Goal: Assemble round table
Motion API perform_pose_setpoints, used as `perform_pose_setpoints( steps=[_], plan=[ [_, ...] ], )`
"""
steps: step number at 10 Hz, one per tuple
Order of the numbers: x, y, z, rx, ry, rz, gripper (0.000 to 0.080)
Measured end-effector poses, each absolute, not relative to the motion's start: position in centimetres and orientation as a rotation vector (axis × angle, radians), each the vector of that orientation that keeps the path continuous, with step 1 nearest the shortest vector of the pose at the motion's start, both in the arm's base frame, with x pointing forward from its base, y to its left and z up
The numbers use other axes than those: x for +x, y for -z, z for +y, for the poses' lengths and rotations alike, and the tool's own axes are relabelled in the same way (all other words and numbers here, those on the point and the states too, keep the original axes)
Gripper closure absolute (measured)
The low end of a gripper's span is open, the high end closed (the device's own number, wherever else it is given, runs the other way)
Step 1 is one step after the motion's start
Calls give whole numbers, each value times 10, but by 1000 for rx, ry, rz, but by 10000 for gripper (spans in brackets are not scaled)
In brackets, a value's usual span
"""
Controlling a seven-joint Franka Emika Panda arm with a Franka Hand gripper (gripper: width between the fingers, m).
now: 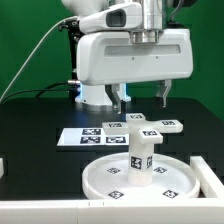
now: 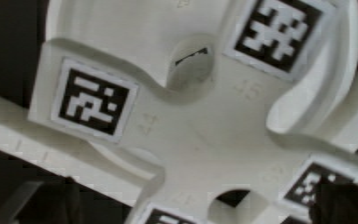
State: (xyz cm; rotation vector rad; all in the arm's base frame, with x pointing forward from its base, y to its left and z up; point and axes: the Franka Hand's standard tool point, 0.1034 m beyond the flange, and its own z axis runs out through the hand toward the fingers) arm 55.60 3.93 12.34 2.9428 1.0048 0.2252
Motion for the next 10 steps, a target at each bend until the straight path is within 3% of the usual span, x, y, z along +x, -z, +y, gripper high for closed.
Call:
perform_pose_setpoints(
  steps=[5,10],
  plan=[
    [556,-124,39,2661,-185,1494,150],
    [563,-112,31,2740,-148,1377,150]
  ],
)
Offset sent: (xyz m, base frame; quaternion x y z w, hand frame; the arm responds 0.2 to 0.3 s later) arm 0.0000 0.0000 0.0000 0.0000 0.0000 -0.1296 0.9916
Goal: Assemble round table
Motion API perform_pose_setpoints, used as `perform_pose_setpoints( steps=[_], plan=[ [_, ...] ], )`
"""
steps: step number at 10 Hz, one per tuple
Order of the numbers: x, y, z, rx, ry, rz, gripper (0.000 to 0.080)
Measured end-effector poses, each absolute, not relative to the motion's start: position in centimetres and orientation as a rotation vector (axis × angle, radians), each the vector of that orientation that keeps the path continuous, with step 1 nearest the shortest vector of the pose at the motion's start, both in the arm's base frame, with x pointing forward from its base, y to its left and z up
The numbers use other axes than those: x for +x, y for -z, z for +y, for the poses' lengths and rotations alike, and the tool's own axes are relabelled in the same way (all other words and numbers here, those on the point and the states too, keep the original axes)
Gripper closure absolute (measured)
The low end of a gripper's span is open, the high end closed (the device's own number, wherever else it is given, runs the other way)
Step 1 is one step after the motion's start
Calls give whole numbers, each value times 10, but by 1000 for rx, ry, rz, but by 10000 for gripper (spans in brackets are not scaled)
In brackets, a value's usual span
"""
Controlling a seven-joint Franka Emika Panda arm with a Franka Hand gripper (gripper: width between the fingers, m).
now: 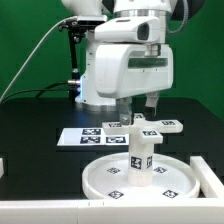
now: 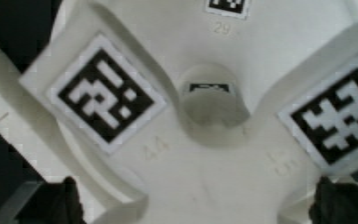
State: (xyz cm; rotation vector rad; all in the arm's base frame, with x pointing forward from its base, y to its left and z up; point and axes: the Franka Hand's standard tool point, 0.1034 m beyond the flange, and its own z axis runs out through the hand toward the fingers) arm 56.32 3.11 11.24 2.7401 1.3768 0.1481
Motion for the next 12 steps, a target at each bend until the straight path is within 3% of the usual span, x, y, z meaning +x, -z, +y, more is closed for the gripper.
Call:
perform_pose_setpoints(
  steps=[12],
  plan=[
    [568,-106,44,2833,-166,1197,150]
  ],
)
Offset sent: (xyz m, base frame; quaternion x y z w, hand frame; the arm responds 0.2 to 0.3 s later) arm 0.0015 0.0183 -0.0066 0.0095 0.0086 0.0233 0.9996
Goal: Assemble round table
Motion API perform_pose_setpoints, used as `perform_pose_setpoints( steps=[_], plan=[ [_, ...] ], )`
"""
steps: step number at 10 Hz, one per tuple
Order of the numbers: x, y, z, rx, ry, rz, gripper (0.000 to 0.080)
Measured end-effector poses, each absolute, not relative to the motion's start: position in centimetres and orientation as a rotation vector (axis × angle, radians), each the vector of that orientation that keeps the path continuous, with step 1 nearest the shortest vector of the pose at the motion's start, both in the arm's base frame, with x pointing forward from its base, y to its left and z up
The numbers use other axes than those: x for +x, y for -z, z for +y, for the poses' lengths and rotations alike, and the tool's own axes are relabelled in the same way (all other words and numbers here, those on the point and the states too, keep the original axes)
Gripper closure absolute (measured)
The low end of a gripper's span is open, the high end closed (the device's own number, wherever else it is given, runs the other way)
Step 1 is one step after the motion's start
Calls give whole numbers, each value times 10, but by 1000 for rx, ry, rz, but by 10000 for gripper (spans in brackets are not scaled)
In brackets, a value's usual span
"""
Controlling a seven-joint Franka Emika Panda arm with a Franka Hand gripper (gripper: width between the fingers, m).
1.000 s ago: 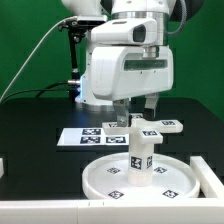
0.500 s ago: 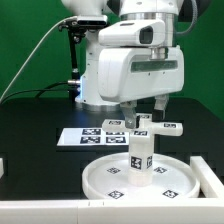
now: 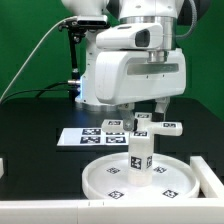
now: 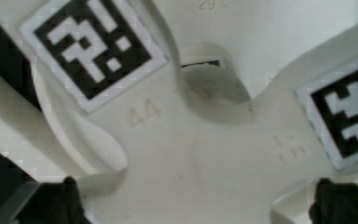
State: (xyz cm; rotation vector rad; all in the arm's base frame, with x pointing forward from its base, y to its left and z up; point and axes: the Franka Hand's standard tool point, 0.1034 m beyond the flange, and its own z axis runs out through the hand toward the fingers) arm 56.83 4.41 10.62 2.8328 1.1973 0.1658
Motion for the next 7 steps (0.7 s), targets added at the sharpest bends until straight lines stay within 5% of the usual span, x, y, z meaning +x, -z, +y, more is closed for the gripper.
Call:
perform_pose_setpoints(
  steps=[7],
  plan=[
    [569,-107,39,2847,-176,1162,150]
  ],
)
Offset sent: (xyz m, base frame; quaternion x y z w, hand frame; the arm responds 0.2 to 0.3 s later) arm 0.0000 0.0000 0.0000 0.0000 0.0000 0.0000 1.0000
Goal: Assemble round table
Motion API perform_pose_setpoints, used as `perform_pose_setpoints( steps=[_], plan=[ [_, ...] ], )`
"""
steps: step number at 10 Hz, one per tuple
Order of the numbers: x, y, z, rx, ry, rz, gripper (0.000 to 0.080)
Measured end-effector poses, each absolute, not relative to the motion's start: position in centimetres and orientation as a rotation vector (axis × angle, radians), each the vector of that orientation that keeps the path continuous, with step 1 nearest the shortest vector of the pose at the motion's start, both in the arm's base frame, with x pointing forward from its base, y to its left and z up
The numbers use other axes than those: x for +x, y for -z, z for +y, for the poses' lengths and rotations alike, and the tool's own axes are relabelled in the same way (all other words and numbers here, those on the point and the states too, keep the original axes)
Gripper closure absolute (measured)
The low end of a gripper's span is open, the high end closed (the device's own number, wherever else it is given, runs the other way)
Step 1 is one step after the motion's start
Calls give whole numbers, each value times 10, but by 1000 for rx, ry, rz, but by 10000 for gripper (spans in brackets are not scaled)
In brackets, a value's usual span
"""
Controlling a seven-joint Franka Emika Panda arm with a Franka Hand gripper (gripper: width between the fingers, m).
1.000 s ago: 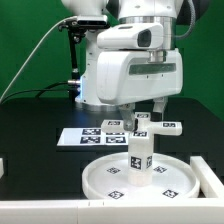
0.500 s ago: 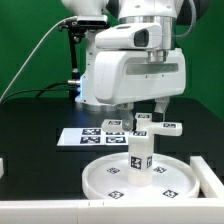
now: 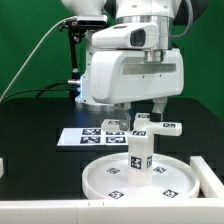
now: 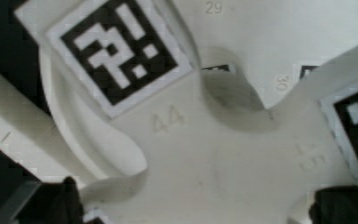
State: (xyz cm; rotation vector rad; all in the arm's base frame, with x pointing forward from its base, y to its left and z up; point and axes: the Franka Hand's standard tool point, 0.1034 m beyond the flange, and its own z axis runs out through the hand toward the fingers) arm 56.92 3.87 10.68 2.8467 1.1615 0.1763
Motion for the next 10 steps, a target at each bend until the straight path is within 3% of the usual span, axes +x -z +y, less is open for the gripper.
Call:
perform_pose_setpoints(
  steps=[3,10],
  plan=[
    [566,-107,36,2991,-178,884,150],
    [564,-102,37,3037,-131,781,173]
  ],
)
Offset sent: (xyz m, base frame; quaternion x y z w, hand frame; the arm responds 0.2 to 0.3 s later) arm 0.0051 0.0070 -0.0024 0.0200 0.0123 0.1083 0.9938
